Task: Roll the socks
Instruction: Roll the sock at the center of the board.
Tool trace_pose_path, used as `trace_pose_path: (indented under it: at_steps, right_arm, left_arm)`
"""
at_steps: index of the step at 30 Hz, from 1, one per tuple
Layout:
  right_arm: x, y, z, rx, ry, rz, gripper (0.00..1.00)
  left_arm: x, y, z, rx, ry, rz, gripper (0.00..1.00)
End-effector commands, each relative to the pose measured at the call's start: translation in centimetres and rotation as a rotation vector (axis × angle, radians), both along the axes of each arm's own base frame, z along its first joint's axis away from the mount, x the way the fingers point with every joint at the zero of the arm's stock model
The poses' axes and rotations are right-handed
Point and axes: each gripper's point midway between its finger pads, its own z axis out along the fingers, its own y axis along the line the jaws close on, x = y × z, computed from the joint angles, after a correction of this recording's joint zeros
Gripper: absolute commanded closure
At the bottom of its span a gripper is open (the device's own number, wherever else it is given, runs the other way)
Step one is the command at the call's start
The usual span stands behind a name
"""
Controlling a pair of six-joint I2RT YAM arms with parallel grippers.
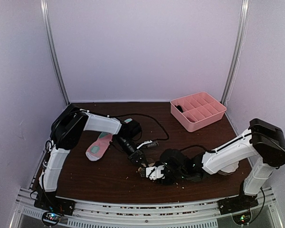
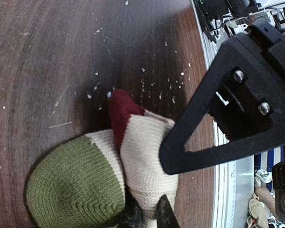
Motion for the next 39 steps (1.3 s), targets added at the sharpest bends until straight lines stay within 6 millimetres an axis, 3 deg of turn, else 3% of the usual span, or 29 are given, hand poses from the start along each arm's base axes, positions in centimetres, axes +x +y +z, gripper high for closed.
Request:
trace_pose_path:
  at_steps: [1,6,10,12,14,16,20,25,31,35,39]
  right_arm:
    - [0.7,-1.3,-2.1,-0.085,0.052,-0.003,0.56]
    - [0.1,-2.1,-4.2,-0.135,0.170,-0.003,0.69]
    - [-1.7,-2.5,-6.0,-0.158,0.340,-0.007,0.85]
    - [-2.6,-2.9,-6.8,-0.165,0.416,-0.023,0.91]
    - [-3.1,-2.5,-7.0,-0.144,0.485,-0.054,0.93]
    - [-3.5,-2.4,-7.5,-0.157,0.551,-0.089,0.97]
    - [-4.2,-2.3,-7.6,-0.114,0.701,-0.170,1.00]
    - [-4.3,-2.1,-7.3,0.034,0.900,-0.300,1.00]
    - [-5.0,-2.7,-7.5,0.108,1.077,-0.404,1.00]
    - [-4.5,-3.5,-8.7,0.090,1.172,-0.494,1.00]
    - [-3.7,-4.2,-9.4,0.098,1.272,-0.584,1.00]
  left_arm:
    - [-2.4,4.9,-8.7,0.311,-0.052,-0.077,1.00]
    - [-3.0,4.6,-7.5,0.267,-0.071,-0.118,0.92]
    - [-2.2,4.9,-6.5,0.243,-0.159,-0.124,0.71]
    - [-0.9,5.3,-5.9,0.228,-0.239,-0.091,0.61]
    - [0.8,5.6,-4.7,0.202,-0.322,-0.043,0.44]
    - [2.6,6.1,-3.0,0.167,-0.403,0.023,0.37]
    - [5.4,7.0,0.9,0.056,-0.550,0.136,0.34]
    - [5.4,7.1,4.2,-0.053,-0.672,0.153,0.36]
    - [4.0,7.3,5.3,-0.105,-0.704,0.126,0.39]
    - [0.6,6.1,5.2,-0.120,-0.762,-0.089,0.40]
    - [-0.3,5.5,4.5,-0.103,-0.868,-0.192,0.43]
